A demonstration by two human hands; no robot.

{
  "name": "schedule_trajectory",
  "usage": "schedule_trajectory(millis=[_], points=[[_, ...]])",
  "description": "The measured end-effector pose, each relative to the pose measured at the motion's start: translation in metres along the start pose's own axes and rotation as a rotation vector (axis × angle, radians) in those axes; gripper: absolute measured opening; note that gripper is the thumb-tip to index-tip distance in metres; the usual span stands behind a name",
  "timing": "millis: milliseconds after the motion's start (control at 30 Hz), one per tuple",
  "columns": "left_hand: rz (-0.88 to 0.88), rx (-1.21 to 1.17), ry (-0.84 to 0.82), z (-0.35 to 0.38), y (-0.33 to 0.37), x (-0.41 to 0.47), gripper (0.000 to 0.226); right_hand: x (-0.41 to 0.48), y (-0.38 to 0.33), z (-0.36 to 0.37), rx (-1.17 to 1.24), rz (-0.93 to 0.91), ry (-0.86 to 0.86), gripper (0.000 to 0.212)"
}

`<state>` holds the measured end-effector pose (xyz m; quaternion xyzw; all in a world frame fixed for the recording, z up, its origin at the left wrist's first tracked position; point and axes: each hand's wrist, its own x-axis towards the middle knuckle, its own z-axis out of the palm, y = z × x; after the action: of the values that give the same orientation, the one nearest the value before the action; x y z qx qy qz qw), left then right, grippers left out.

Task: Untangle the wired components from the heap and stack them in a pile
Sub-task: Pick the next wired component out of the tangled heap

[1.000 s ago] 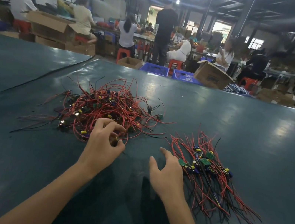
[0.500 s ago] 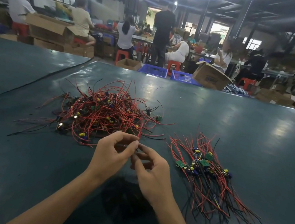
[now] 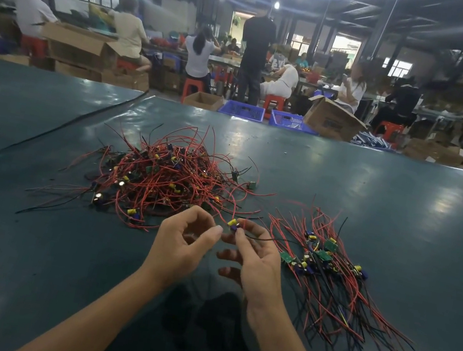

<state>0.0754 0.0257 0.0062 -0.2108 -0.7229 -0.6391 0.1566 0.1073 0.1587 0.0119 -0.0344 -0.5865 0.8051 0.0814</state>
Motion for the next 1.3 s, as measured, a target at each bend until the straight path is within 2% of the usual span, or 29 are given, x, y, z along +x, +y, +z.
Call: schedule_trajectory(millis=[100, 133, 233, 333, 467, 567, 667, 767, 833, 900, 1033, 1100, 1233, 1300], points=[[-0.248, -0.062, -0.125, 0.002, 0.004, 0.002, 0.055, 0.001, -0.002, -0.001, 0.104, 0.041, -0.031, 0.006], [-0.342, -0.093, -0.157, 0.003, 0.007, 0.002, 0.059, 0.001, -0.002, 0.0, 0.132, 0.057, -0.051, 0.01], [-0.462, -0.238, -0.175, 0.006, 0.009, 0.003, 0.043, 0.0, -0.002, 0.002, 0.165, 0.11, -0.112, 0.027], [-0.448, -0.407, -0.124, 0.005, 0.01, 0.004, 0.024, -0.002, -0.003, 0.002, 0.209, 0.166, -0.12, 0.027], [-0.419, -0.504, -0.077, 0.003, 0.009, 0.005, 0.012, 0.0, -0.007, 0.0, 0.311, 0.226, -0.052, 0.012], [-0.417, -0.515, -0.092, 0.005, 0.006, 0.003, 0.02, 0.001, -0.007, 0.0, 0.313, 0.225, -0.011, 0.011], [-0.412, -0.448, -0.089, 0.006, 0.003, 0.002, 0.028, 0.0, -0.006, 0.002, 0.287, 0.23, -0.052, 0.024], [-0.494, -0.408, -0.191, 0.007, 0.003, 0.001, 0.049, -0.003, -0.004, 0.004, 0.255, 0.254, -0.114, 0.038], [-0.506, -0.332, -0.267, 0.008, 0.003, -0.001, 0.056, -0.005, -0.005, 0.006, 0.243, 0.268, -0.122, 0.041], [-0.494, -0.325, -0.238, 0.01, 0.002, -0.001, 0.057, -0.005, -0.006, 0.006, 0.24, 0.266, -0.101, 0.038], [-0.394, -0.388, -0.101, 0.013, 0.004, -0.002, 0.04, -0.005, -0.009, 0.003, 0.224, 0.255, -0.056, 0.009], [-0.365, -0.401, -0.107, 0.012, 0.003, -0.002, 0.036, -0.005, -0.008, 0.004, 0.222, 0.254, -0.043, 0.001], [-0.345, -0.289, -0.182, 0.011, 0.003, -0.002, 0.046, -0.007, -0.003, 0.011, 0.033, 0.184, 0.053, 0.017], [-0.331, -0.25, -0.214, 0.012, 0.005, -0.001, 0.04, -0.008, -0.002, 0.013, -0.013, 0.18, 0.081, 0.025]])
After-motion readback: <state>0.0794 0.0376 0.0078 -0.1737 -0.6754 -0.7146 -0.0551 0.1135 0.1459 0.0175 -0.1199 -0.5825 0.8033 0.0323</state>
